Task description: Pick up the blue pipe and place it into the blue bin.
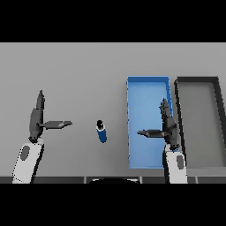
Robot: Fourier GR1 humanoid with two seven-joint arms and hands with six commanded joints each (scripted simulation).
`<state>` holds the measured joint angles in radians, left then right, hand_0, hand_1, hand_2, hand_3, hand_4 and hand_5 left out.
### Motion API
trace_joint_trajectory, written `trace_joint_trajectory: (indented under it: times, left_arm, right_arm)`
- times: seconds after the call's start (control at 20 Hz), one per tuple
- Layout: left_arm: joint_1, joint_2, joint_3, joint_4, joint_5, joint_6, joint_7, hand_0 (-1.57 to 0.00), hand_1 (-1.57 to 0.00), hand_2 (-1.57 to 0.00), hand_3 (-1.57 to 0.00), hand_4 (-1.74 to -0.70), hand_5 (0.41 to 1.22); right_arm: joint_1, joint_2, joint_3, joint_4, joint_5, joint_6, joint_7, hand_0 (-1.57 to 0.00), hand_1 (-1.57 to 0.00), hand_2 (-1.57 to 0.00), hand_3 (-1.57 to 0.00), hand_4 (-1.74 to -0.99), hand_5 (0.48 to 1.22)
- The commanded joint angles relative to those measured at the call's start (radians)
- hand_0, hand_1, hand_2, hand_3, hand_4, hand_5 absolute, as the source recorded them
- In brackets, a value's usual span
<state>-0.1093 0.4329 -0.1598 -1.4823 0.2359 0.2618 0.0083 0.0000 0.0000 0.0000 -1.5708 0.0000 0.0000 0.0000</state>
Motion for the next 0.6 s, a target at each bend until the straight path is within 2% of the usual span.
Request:
trace_joint_trajectory:
  times: [0.0,0.25,0.3,0.35,0.45,0.55]
  left_arm:
    - [0.004,0.000,0.000,-0.003,0.000,0.001,-0.007,0.00,0.00,0.00,0.00,-1.07,0.591]
    - [0.030,0.001,-0.007,-0.030,-0.005,0.007,-0.017,0.00,0.00,0.00,0.00,-1.07,0.591]
    - [0.036,0.083,-0.042,-0.045,0.000,-0.127,-0.052,0.00,0.00,0.00,0.00,-1.07,0.591]
    - [0.044,0.139,-0.054,-0.053,0.013,-0.217,-0.080,0.00,0.00,0.00,0.00,-1.07,0.590]
    - [0.047,0.193,-0.062,-0.043,0.030,-0.309,-0.092,0.00,0.00,0.00,0.00,-1.08,0.587]
    - [0.050,0.213,-0.067,-0.054,0.038,-0.345,-0.110,0.00,0.00,0.00,0.00,-1.08,0.591]
  right_arm:
    - [0.004,0.000,0.001,-0.003,0.000,0.000,-0.003,0.00,0.00,0.00,0.00,-1.225,0.617]
    - [0.039,0.001,0.009,-0.024,-0.001,0.005,-0.011,0.00,0.00,0.00,0.00,-1.225,0.617]
    - [0.062,-0.044,0.046,-0.063,0.045,0.035,-0.060,0.00,0.00,0.00,0.00,-1.225,0.617]
    - [0.090,-0.069,0.076,-0.090,0.088,0.048,-0.086,0.00,0.00,0.00,0.00,-1.224,0.618]
    - [0.131,-0.092,0.109,-0.140,0.130,0.057,-0.087,0.00,0.00,0.00,0.00,-1.225,0.620]
    - [0.143,-0.117,0.114,-0.160,0.151,0.061,-0.065,0.00,0.00,0.00,0.00,-1.215,0.618]
